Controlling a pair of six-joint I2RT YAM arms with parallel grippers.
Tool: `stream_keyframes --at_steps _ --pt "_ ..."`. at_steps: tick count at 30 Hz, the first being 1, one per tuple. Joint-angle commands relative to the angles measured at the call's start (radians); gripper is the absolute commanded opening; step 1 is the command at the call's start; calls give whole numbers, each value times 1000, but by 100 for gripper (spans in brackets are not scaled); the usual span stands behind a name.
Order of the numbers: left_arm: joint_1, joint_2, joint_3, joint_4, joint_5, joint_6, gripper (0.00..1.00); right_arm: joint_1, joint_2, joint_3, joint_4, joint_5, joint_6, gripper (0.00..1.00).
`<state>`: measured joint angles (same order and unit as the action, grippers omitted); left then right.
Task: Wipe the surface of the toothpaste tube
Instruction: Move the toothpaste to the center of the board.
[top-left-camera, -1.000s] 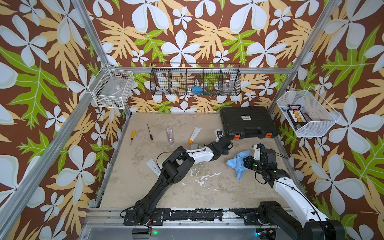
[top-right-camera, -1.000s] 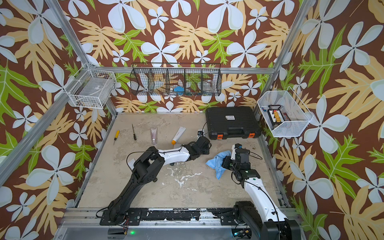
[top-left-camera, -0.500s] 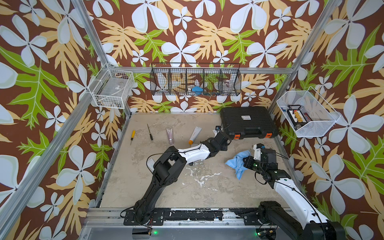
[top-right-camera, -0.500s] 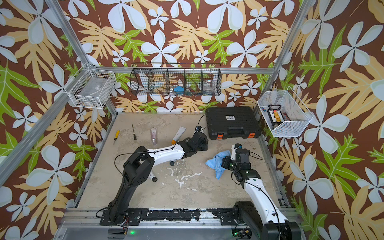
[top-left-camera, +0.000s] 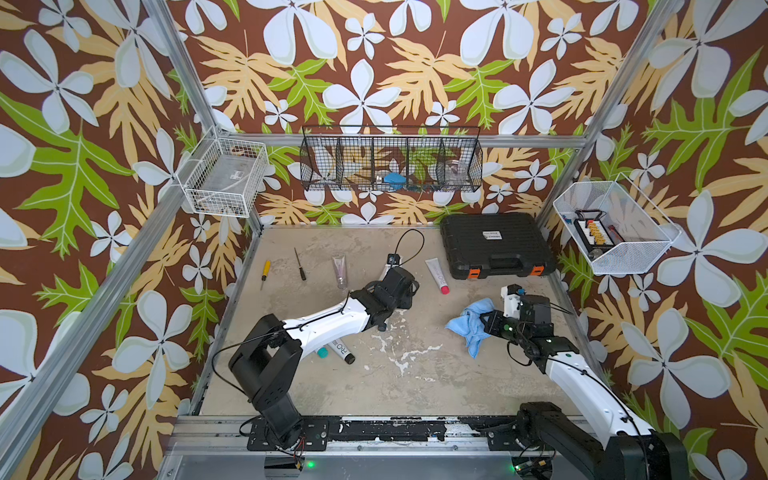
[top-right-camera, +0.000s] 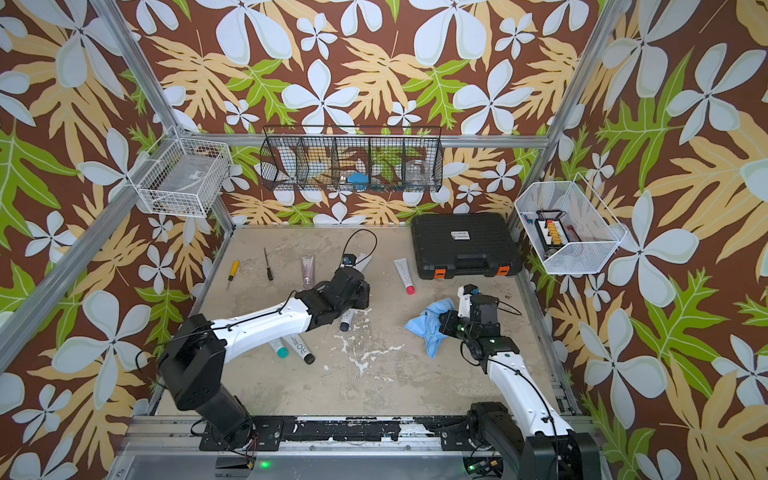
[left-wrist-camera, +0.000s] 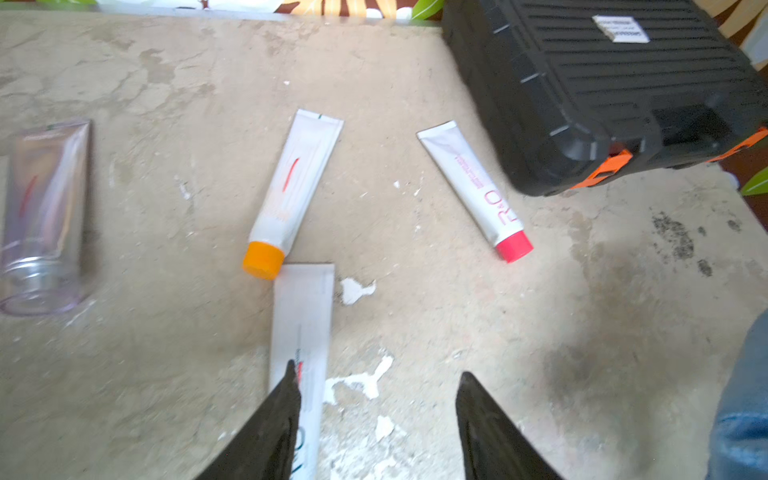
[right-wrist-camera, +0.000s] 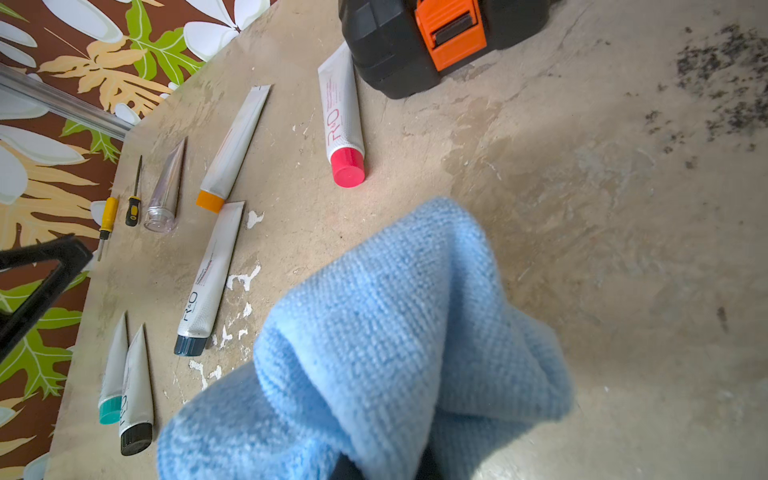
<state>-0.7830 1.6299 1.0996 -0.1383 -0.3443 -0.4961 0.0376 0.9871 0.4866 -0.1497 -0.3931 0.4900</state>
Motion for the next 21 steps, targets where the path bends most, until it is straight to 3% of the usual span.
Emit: stream_keyframes --at_steps 1,9,21 --pt "7 -64 -84 1 -9 24 61 -1 2 5 30 -15 -7 0" --pt "22 -95 -335 161 54 32 61 -1 21 12 37 -24 -8 0" --pt "22 -13 -403 298 124 29 59 -1 30 12 28 -23 -16 0"
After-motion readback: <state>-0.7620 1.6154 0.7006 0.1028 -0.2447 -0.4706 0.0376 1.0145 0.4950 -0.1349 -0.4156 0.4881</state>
